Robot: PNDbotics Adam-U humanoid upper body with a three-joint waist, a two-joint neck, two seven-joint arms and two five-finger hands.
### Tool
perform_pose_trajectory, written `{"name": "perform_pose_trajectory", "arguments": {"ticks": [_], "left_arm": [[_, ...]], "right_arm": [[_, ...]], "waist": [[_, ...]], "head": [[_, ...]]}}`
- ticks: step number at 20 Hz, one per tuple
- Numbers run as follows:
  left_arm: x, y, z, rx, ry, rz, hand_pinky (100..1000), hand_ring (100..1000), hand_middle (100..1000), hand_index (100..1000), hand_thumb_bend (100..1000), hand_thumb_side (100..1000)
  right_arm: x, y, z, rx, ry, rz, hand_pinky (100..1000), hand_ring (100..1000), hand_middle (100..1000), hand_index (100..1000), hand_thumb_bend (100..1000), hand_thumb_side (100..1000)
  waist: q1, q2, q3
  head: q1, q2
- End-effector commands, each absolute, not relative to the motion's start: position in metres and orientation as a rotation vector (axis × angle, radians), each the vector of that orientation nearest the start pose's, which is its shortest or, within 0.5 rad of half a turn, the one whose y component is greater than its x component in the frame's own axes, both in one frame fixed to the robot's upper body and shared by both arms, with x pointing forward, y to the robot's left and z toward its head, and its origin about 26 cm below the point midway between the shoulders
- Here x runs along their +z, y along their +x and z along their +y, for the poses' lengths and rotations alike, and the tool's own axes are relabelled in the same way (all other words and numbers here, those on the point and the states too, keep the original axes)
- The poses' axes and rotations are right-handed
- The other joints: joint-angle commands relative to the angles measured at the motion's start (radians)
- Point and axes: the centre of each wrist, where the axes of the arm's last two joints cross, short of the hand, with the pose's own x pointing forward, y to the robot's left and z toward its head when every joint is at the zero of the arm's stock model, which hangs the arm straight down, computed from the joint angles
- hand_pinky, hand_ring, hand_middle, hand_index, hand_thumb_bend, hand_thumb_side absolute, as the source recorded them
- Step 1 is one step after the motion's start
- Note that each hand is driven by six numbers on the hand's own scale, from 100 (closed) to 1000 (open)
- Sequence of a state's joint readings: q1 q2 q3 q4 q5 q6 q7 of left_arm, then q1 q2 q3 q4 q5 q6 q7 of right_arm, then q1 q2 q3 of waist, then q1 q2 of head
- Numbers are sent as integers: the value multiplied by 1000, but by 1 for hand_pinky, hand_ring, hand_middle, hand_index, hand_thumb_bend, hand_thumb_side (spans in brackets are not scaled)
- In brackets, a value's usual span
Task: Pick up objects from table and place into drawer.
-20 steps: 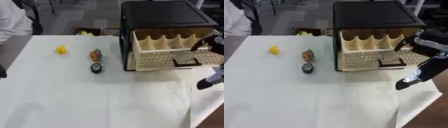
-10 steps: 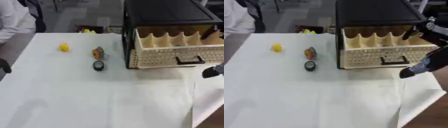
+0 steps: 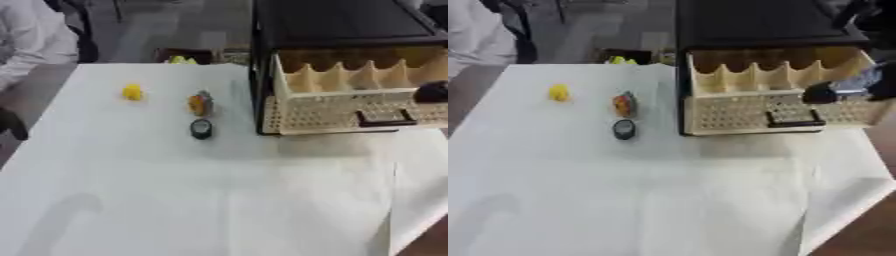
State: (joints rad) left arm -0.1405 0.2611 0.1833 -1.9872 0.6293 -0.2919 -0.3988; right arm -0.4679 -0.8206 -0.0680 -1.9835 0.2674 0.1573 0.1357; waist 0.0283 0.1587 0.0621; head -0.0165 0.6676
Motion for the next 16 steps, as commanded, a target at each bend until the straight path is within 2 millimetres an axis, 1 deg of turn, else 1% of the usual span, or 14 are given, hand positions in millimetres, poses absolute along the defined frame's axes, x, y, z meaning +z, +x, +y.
{"name": "perform_pose_trajectory", "arguments": {"ticks": [1,5,6,7,9,11,13,16], "left_arm": [[176,280,318,-295,-499,-2514,389,494,517,722,100,908],[190,282,323,-375,-444,-2584,386,499,529,736,100,873],[194,283,324,-402,-428,-2606,387,506,543,755,100,853],[199,283,325,-434,-408,-2634,390,514,552,768,100,839],[207,284,328,-495,-370,-2682,392,520,562,784,100,821],[213,284,329,-563,-329,-2722,398,527,575,803,100,807],[219,285,331,-644,-284,-2753,401,530,585,818,100,788],[226,285,332,-774,-210,-2775,407,533,592,831,100,760]], "right_arm": [[325,290,-312,766,-981,-2247,100,100,100,616,1000,541],[328,293,-301,619,-973,-2382,100,100,100,614,1000,541],[328,293,-298,591,-967,-2410,100,118,100,614,1000,541],[330,294,-295,565,-962,-2438,100,160,117,617,1000,541],[332,295,-290,522,-954,-2490,100,218,184,619,1000,544],[336,296,-284,461,-943,-2553,100,264,233,631,1000,548],[339,296,-279,411,-940,-2605,100,330,298,654,1000,550],[340,298,-269,384,-930,-2654,100,359,329,664,1000,552]], "waist": [[2,-8,2],[9,-2,3],[11,0,4],[13,2,4],[18,5,4],[21,9,3],[25,13,3],[31,19,4]], "head": [[4,10],[6,9],[5,8],[5,7],[5,3],[4,0],[2,-4],[2,-8]]}}
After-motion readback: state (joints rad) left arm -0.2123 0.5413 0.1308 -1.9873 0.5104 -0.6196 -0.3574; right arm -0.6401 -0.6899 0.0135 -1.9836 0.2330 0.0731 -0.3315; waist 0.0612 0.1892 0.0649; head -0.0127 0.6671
